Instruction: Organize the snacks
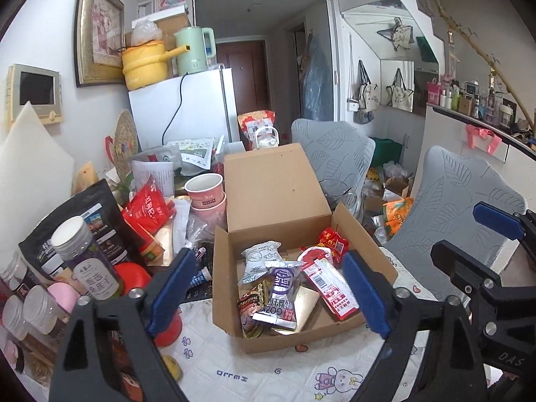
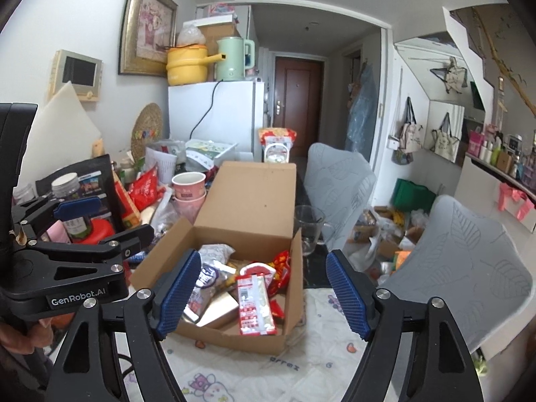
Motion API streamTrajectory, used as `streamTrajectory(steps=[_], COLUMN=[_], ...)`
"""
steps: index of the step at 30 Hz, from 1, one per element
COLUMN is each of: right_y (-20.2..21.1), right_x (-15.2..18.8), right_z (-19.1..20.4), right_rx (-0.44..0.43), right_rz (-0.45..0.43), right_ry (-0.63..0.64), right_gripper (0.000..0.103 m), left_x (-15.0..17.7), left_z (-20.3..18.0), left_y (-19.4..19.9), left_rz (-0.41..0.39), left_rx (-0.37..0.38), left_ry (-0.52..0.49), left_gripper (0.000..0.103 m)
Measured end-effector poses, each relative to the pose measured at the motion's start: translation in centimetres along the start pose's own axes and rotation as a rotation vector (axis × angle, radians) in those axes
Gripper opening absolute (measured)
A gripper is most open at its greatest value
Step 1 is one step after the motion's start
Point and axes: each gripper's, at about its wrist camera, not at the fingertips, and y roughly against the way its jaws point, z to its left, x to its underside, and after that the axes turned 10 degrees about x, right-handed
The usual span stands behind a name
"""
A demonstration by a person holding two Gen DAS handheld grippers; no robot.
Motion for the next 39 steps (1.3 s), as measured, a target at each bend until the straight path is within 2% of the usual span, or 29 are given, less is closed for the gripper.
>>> streamTrajectory(steps=[2, 8, 14, 20, 23, 27, 39], right_y=[1.0, 4.1, 6.0, 6.9, 7.1, 7.3, 7.3], right_x=[0.3, 1.6, 3.7, 5.9, 7.0, 8.4, 9.8], right_z=[-0.1, -0.3, -0.3, -0.2, 0.0, 0.0, 0.2], right_rx=[-0.002, -0.013, -0.01, 0.013, 0.016, 0.013, 0.02], right_rz=[-0.007, -0.023, -0.011, 0.023, 0.042, 0.063, 0.087], right_ry=[-0.007, -0.032, -0.051, -0.065, -0.06, -0.069, -0.075], right_gripper=[0.078, 0.084, 0.085, 0.085, 0.085, 0.085, 0.085], left_x=[0.4, 2.0, 4.3, 6.6, 7.8, 8.8, 9.9], left_z=[-0.2, -0.8, -1.7, -1.8, -1.9, -2.0, -2.2], left_y=[1.2, 3.8, 5.9, 6.4, 6.5, 6.5, 6.1], left_rz=[-0.023, -0.032, -0.028, 0.006, 0.011, 0.027, 0.059], left_rx=[0.0, 0.024, 0.035, 0.056, 0.036, 0.046, 0.071], left_ry=[-0.001, -0.001, -0.002, 0.016, 0.022, 0.034, 0.042], left_gripper=[0.099, 0.099, 0.099, 0.099, 0.099, 0.099, 0.099])
